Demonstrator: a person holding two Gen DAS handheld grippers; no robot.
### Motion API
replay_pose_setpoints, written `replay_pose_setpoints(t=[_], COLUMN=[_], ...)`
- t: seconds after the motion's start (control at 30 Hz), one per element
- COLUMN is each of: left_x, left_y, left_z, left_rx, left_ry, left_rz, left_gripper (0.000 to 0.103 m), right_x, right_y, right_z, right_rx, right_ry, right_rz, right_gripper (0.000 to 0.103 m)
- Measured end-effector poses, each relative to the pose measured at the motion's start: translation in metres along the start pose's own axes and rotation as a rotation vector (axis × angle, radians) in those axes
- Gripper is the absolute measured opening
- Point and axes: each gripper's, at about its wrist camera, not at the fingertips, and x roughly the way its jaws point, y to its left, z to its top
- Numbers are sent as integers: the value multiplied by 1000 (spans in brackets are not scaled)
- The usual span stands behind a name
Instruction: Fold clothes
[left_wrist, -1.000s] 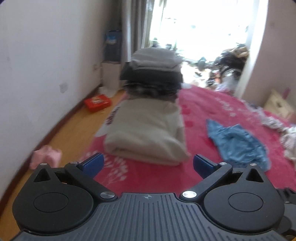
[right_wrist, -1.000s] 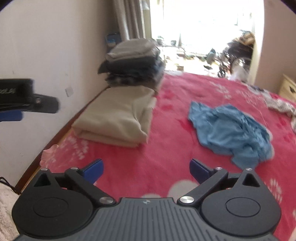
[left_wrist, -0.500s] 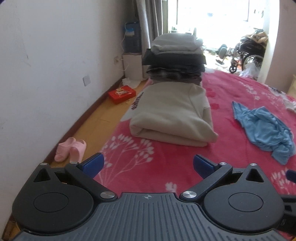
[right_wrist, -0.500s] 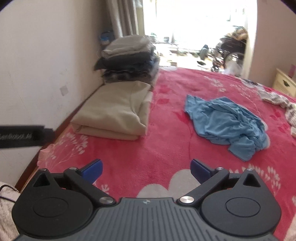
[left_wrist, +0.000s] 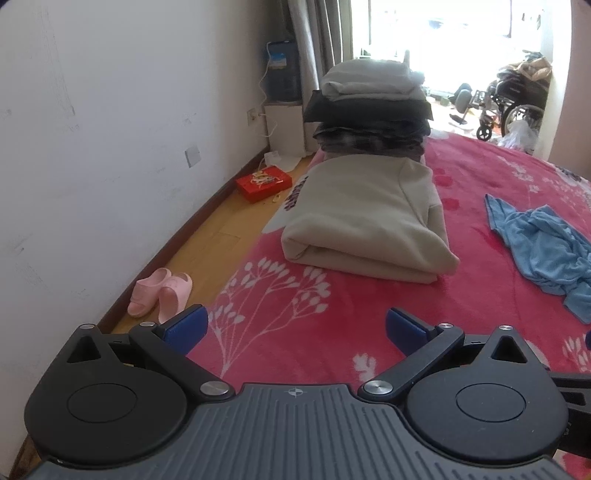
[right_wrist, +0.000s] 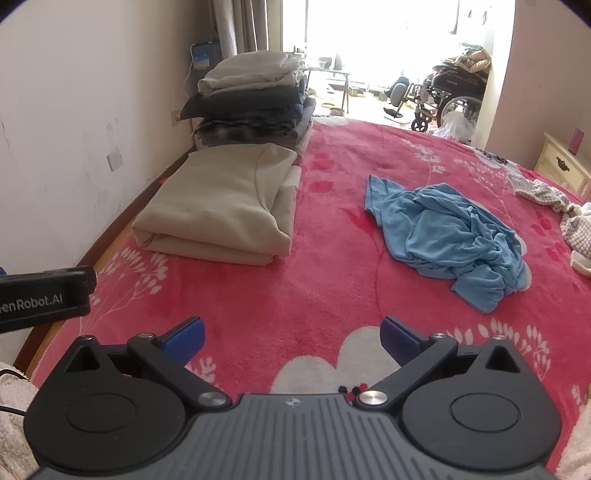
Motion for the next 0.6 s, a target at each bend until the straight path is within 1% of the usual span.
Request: replay_pose_setpoints(t=[0.37, 0.6], left_x=[-4, -4], left_y=[0, 0], left_z=[-2, -3], left_rx=[34, 39], left_ry=[-25, -25], left_rz=[14, 10], left_gripper=[103, 103], right_x=[-1, 1], right_y=[10, 14], right_z=[2, 1], right_rx=[-35, -41], right_ry=[-7, -2], right_rz=[-4, -9], right_gripper=[103, 103])
